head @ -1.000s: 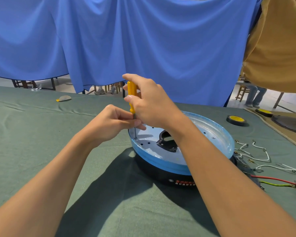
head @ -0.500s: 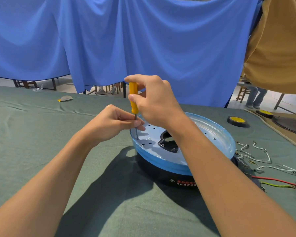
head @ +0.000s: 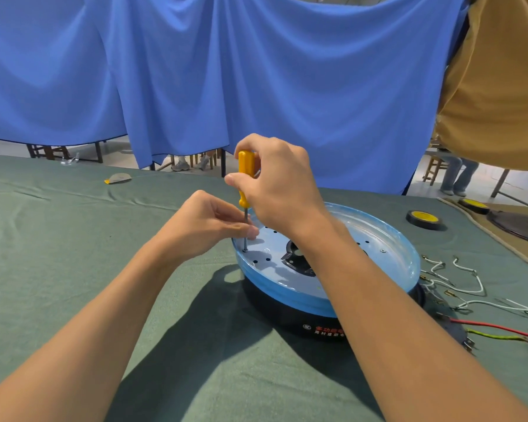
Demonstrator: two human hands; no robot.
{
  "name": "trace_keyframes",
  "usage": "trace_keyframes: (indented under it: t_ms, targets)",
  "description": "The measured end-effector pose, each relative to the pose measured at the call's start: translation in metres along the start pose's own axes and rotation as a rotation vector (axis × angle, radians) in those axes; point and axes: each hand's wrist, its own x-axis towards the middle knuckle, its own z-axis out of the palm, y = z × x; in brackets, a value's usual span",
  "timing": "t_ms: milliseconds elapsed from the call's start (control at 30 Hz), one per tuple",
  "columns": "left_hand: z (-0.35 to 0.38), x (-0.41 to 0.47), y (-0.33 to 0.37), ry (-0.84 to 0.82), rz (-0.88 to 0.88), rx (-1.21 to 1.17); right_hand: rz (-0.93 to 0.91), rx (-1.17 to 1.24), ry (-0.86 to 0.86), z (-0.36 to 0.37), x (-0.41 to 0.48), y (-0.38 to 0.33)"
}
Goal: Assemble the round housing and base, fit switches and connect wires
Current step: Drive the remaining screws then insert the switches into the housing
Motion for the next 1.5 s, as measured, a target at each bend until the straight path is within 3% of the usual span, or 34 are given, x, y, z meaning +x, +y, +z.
trace_keyframes:
  t_ms: [100, 267, 433, 600, 733, 900, 967, 1133, 1333, 1433, 1500]
  targets:
    - [0.000, 0.001, 0.000, 0.002, 0.004, 0.040, -0.004, 0.006, -0.043, -0.003, 0.002, 0.001]
    - [-0.007, 0.002, 0.004, -0.167, -0.031, 0.063, 0.044, 0.180, -0.096, -0.008, 0.004, 0.002]
    - [0.001, 0.001, 0.002, 0.005, -0.008, 0.036, 0.019, 0.017, 0.000, -0.004, 0.002, 0.004]
    - [-0.006, 0.002, 0.001, -0.136, -0.030, 0.052, 0.006, 0.112, -0.178, -0.010, 0.004, 0.005]
    - [-0.009, 0.001, 0.004, -0.198, -0.045, 0.039, 0.005, 0.124, -0.118, -0.008, 0.003, 0.007]
    - [-0.001, 0.000, 0.007, -0.035, -0.010, 0.088, 0.016, 0.014, -0.019, 0.000, 0.002, 0.005]
    - [0.000, 0.001, 0.007, -0.050, 0.006, 0.107, 0.011, -0.019, -0.036, -0.002, 0.002, 0.004]
    - [-0.003, 0.004, 0.006, -0.205, -0.015, 0.108, 0.057, 0.233, -0.171, -0.011, 0.005, 0.005]
    - [-0.001, 0.000, 0.002, 0.028, 0.025, 0.085, 0.054, -0.096, 0.047, -0.004, -0.001, 0.009]
    - [-0.005, 0.001, 0.002, -0.024, 0.054, 0.158, -0.019, -0.184, -0.031, -0.002, -0.001, 0.009]
    - [-0.008, 0.001, 0.004, -0.077, 0.055, 0.170, -0.029, -0.059, -0.144, -0.001, 0.002, 0.008]
